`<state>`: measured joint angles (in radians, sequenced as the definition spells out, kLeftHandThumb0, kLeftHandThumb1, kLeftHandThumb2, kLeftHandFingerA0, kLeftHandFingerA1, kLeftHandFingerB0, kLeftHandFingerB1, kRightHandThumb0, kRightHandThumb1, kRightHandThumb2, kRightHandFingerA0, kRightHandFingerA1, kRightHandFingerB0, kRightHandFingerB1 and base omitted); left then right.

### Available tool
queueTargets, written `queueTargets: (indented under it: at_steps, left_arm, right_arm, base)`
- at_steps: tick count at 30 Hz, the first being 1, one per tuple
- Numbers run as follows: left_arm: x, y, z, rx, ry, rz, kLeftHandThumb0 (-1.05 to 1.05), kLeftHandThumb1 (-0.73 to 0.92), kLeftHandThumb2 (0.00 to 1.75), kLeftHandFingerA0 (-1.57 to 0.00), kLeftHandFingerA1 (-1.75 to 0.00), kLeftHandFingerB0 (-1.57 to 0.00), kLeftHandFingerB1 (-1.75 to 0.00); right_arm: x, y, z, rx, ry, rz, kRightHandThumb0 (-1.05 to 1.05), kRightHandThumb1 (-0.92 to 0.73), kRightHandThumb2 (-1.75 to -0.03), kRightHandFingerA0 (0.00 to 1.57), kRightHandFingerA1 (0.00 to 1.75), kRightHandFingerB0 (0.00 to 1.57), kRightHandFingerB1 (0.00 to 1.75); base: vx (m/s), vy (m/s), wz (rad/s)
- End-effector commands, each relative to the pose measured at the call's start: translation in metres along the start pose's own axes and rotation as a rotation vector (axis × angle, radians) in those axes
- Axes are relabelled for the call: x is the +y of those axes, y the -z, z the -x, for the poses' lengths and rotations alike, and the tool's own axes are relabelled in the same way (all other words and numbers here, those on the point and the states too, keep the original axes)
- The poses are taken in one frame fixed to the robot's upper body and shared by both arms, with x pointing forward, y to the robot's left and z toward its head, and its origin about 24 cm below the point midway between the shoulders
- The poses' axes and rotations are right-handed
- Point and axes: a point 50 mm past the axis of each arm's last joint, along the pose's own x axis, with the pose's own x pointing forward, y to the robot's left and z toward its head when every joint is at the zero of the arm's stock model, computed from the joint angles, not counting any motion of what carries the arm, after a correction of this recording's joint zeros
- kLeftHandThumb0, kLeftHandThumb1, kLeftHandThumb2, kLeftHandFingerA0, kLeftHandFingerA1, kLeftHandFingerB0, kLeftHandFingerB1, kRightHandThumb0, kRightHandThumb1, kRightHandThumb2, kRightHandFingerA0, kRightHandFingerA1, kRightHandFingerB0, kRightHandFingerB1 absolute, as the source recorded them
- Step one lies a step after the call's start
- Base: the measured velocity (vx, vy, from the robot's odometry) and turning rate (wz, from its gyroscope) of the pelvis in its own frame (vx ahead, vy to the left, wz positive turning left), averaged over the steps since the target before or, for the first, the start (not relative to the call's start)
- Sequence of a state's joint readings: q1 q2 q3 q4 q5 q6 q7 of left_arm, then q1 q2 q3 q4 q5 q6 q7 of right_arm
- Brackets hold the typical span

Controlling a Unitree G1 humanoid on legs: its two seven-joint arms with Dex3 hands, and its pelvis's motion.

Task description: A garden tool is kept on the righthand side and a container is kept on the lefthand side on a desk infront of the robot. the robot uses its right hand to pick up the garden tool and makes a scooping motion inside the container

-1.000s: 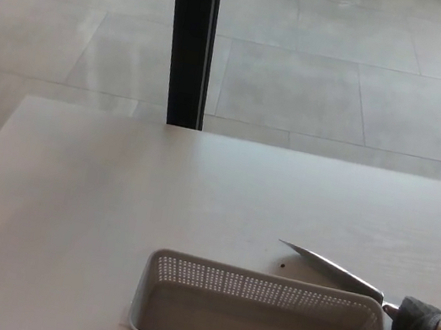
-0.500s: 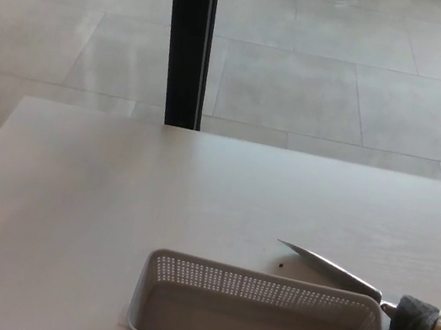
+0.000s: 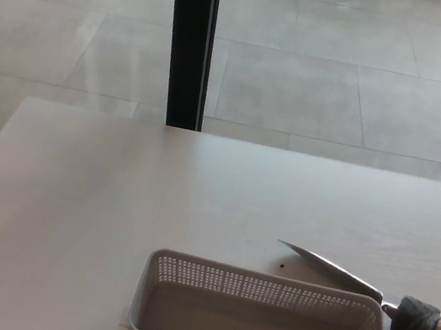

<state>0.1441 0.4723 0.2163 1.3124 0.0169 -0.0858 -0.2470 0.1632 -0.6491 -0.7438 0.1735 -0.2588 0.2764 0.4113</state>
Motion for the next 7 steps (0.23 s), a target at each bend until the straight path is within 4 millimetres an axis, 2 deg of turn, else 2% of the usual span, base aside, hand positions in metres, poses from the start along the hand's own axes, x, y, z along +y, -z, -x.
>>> queueTargets:
  at_steps: [1,2,3,4,5,7]
  left_arm:
    - [0.006,0.012,0.004,0.021,-0.021,0.018,-0.71,0.03,1.15,-0.87,-1.05,-0.78,-0.95]
    - [0.008,0.013,0.005,0.016,-0.024,0.021,-0.79,0.1,1.15,-0.99,-1.08,-0.8,-0.95]
    - [0.009,0.013,0.005,0.019,-0.024,0.01,-0.78,0.11,1.14,-0.97,-1.08,-0.8,-0.95]
    - [0.01,0.013,0.005,0.021,-0.026,0.013,-0.75,0.11,1.14,-0.99,-1.07,-0.82,-0.95]
    - [0.011,0.014,0.006,0.024,-0.031,0.027,-0.73,0.04,1.11,-0.89,-1.03,-0.79,-0.94]
    - [0.011,0.014,0.006,0.025,-0.032,0.028,-0.73,0.04,1.11,-0.89,-1.03,-0.79,-0.94]
  right_arm:
    - [0.064,0.173,0.055,0.398,0.56,-1.086,-0.41,-0.71,-0.61,0.14,0.72,0.07,0.36]
    - [0.084,0.181,0.061,0.465,0.53,-1.044,-0.43,-0.71,-0.61,0.12,0.68,0.07,0.39]
    - [0.09,0.183,0.064,0.486,0.508,-1.017,-0.45,-0.72,-0.61,0.11,0.74,0.07,0.38]
    - [0.1,0.188,0.068,0.551,0.499,-1.01,-0.52,-0.52,-0.85,0.3,0.74,0.07,0.47]
    - [0.107,0.192,0.071,0.565,0.474,-1.044,-0.5,-0.52,-0.84,0.26,0.71,0.05,0.46]
    - [0.108,0.193,0.072,0.566,0.473,-1.049,-0.5,-0.52,-0.84,0.26,0.71,0.05,0.46]
  base:
    - [0.0,0.0,0.0]
    - [0.0,0.0,0.0]
    - [0.0,0.0,0.0]
    - [0.0,0.0,0.0]
    - [0.0,0.0,0.0]
    - [0.0,0.0,0.0]
